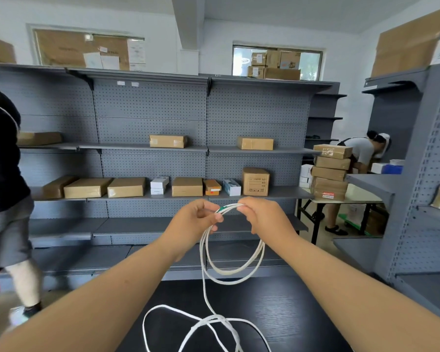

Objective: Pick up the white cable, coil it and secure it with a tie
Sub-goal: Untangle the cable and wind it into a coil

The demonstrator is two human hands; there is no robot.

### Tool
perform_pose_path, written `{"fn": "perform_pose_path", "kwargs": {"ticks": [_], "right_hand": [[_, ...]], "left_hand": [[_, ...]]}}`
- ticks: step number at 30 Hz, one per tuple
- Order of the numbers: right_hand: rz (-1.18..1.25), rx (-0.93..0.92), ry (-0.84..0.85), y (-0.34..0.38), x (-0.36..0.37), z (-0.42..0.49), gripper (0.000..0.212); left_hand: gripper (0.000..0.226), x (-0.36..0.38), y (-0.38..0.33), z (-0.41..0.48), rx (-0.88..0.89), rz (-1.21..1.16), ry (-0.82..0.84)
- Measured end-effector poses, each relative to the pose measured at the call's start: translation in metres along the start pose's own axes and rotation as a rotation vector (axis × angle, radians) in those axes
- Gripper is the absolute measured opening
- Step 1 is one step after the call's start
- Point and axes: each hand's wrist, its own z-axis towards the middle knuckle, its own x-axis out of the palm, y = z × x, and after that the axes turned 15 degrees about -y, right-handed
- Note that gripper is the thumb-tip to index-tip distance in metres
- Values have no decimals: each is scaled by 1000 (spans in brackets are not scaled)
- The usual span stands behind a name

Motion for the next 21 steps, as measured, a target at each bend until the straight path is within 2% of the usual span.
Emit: {"fn": "perform_pose_path", "kwargs": {"ticks": [4,11,14,18,21], "right_hand": [[54,66,-68,0,2,-1,18],[120,142,-213,-6,-2,-4,20],[87,148,-188,-11,-2,-4,20],[34,135,-110,-9,-1,-5,21],[74,119,-33,-6,-2,-4,28]], "left_hand": [[5,7,5,-4,-105,-146,3],[26,12,13,-15,-194,-219,94],[29,14,12,-17,-137,-164,66],[30,13,7,-13,18,68,-49],[28,9,0,-7,59,159,-36]]}}
